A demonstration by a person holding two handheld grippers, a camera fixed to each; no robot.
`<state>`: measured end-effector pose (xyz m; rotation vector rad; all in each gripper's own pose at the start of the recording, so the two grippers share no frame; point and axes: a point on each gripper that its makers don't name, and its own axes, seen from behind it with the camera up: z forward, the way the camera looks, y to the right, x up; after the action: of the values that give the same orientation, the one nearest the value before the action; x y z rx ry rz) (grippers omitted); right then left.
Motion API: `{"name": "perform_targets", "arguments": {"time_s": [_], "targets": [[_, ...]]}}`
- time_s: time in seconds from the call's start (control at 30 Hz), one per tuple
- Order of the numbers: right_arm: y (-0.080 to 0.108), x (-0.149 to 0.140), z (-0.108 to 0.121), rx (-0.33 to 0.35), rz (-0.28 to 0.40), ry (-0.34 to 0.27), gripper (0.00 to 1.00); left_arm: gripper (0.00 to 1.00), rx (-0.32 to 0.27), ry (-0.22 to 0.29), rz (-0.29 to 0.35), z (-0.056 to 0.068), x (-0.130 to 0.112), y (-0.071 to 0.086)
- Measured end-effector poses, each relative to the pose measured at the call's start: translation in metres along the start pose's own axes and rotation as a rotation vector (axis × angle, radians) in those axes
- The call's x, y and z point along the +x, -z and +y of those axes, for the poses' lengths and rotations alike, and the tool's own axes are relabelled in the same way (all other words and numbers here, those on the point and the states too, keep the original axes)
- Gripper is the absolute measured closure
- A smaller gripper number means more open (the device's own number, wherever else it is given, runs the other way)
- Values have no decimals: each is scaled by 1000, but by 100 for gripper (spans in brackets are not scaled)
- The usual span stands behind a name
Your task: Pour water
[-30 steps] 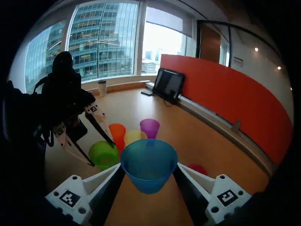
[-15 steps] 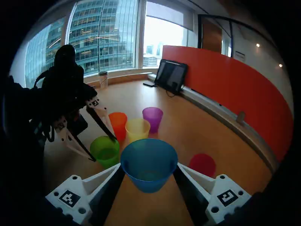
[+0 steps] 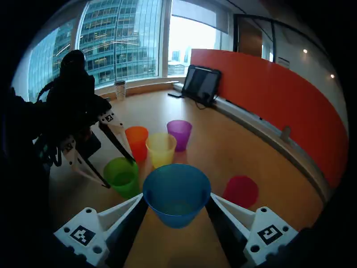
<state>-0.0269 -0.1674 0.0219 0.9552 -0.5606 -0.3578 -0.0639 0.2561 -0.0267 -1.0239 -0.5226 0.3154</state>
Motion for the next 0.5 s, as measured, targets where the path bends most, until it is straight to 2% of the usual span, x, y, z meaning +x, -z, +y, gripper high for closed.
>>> {"name": "perform_targets", "arguments": {"time_s": [0.2,0.3,0.5], "targets": [[-4,-4,-4,2,-4,6,10,1,7,17,4,-4,1,5],[-6,-8,-5,2,-10,7,10,1,2,28,-1,-3,-2,7],[-14,-19,-7,0,-20,-3,10,1,20,16,-7,-4,-8,10]]}}
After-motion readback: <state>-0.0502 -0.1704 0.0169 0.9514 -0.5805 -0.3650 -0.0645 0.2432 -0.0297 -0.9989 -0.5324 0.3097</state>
